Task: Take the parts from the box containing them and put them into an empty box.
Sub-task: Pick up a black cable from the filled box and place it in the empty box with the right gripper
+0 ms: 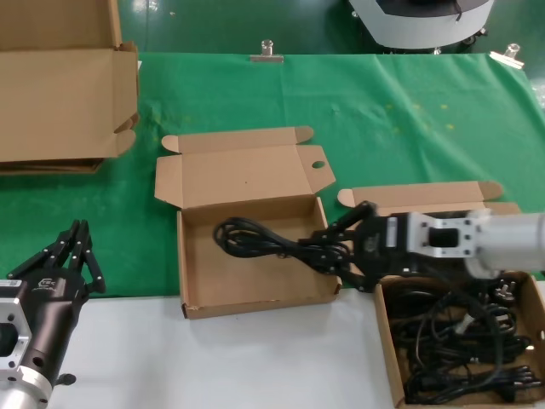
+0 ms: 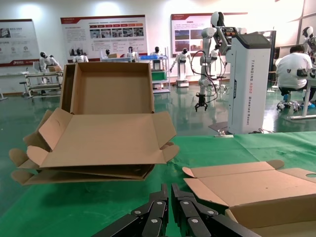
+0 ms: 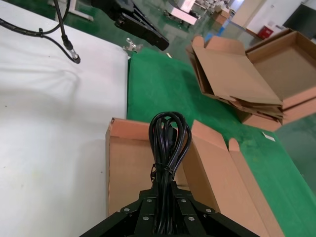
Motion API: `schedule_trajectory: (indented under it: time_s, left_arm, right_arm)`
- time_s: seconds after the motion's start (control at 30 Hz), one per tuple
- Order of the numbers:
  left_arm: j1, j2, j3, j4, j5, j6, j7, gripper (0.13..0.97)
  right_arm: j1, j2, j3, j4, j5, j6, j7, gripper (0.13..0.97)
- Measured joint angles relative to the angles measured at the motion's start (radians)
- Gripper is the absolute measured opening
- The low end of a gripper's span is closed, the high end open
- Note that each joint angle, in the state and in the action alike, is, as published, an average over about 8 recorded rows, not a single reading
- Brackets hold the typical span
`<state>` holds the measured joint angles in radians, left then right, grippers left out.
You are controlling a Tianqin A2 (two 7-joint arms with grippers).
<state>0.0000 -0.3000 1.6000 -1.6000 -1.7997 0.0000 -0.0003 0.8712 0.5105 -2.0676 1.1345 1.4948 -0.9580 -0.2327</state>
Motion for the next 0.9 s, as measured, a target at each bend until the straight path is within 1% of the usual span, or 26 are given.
schedule_trajectory:
  time_s: [0.2, 0.47, 0.67, 0.9]
  left_arm:
    - [0.000, 0.000, 0.000, 0.000, 0.000, 0.000, 0.000, 0.172]
    - [0.000, 0.000, 0.000, 0.000, 0.000, 0.000, 0.000, 0.172]
    - [0.000, 0.000, 0.000, 0.000, 0.000, 0.000, 0.000, 0.172]
    - [0.000, 0.000, 0.000, 0.000, 0.000, 0.000, 0.000, 0.172]
  right_arm:
    - [0.033, -0.086, -0.027, -0.098, -0.021, 0.037, -0.063, 0.187]
    - [0.090, -0.206, -0.040, -0.304, -0.027, 0.088, -0.188, 0.186]
    - [0.130, -0.286, -0.027, -0.472, -0.014, 0.129, -0.305, 0.186]
    - [0.179, -0.367, 0.011, -0.674, 0.015, 0.171, -0.458, 0.186]
